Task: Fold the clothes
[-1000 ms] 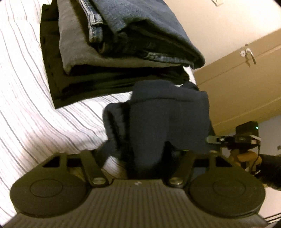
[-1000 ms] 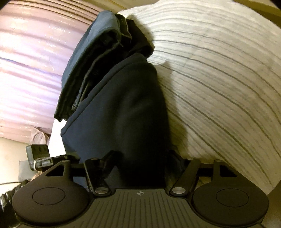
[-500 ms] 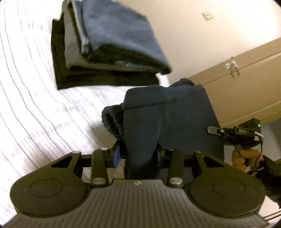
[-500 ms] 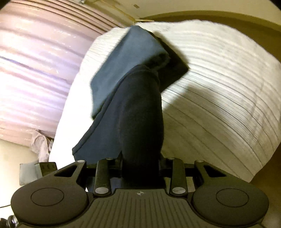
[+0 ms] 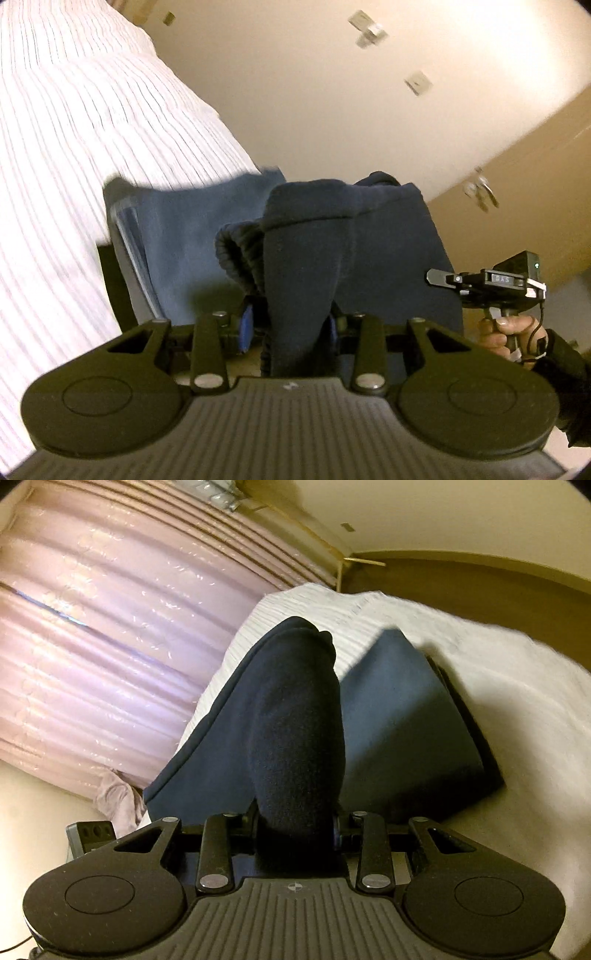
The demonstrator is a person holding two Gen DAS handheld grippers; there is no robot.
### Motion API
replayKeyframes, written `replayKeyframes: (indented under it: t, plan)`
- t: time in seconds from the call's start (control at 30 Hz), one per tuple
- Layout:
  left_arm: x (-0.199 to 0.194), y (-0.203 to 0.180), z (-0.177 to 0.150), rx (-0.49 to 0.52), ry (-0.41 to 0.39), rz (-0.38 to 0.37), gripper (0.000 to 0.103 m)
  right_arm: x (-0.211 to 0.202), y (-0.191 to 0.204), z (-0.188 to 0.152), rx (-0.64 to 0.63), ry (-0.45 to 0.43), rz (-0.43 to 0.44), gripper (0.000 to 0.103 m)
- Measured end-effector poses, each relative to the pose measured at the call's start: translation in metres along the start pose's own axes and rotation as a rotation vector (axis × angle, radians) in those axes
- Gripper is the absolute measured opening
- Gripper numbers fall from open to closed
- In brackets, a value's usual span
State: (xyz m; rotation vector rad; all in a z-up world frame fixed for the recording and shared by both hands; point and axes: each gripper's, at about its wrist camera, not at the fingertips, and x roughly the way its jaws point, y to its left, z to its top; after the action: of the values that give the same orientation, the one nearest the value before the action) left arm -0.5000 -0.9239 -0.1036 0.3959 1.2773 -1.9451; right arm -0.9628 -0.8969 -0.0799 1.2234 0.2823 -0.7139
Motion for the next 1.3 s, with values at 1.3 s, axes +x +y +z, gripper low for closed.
replayKeyframes:
  t: [1.3]
  plan:
    - [0.072,0.068,0.015,-0.241,0.039,0.072,0.012,0.116,-0.094,0.083,0.072,0.173,-0.106,0.039]
